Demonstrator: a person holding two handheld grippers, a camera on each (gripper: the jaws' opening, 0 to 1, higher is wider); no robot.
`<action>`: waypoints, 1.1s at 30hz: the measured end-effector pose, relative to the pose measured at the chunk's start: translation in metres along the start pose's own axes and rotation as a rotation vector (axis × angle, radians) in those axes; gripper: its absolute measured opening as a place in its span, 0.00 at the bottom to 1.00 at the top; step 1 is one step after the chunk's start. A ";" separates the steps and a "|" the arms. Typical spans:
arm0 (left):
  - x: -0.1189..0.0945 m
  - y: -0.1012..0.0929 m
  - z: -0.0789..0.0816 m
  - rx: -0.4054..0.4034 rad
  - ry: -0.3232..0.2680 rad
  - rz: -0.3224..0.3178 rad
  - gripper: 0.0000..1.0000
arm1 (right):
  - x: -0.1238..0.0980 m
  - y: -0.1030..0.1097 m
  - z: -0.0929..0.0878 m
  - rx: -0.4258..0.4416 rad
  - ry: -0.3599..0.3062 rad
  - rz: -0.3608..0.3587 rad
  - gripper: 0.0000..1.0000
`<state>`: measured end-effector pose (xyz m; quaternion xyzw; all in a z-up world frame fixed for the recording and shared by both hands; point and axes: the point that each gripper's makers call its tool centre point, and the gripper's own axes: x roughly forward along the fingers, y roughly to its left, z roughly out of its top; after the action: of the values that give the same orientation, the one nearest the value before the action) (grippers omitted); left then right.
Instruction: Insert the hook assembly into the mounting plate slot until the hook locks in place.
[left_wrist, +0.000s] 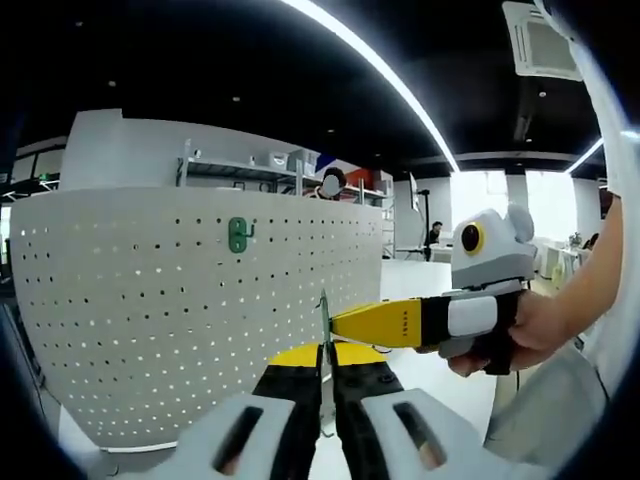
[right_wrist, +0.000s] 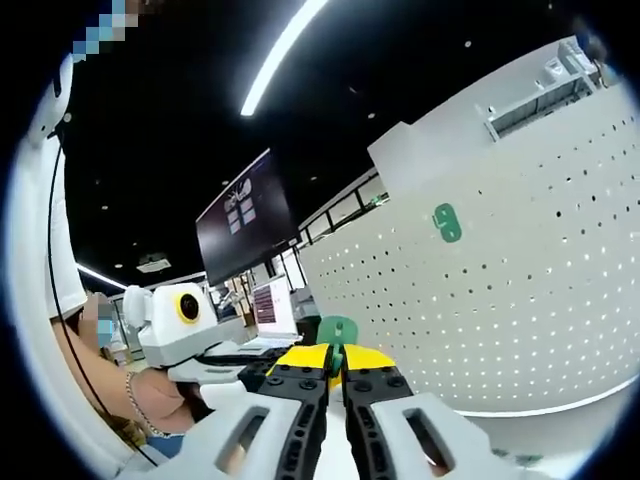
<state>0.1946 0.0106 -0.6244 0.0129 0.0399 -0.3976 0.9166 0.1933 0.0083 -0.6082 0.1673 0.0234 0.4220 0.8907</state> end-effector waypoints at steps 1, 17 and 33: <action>0.000 0.000 0.000 0.002 0.000 0.000 0.02 | 0.000 0.000 0.000 -0.023 0.001 0.001 0.02; 0.000 -0.002 0.000 -0.009 -0.006 -0.003 0.02 | 0.001 0.004 0.001 -0.111 0.040 -0.011 0.02; -0.001 -0.001 -0.002 -0.007 0.000 0.001 0.02 | 0.001 0.001 -0.003 0.001 0.048 -0.036 0.00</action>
<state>0.1925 0.0106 -0.6262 0.0099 0.0415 -0.3970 0.9168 0.1927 0.0100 -0.6107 0.1570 0.0478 0.4098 0.8973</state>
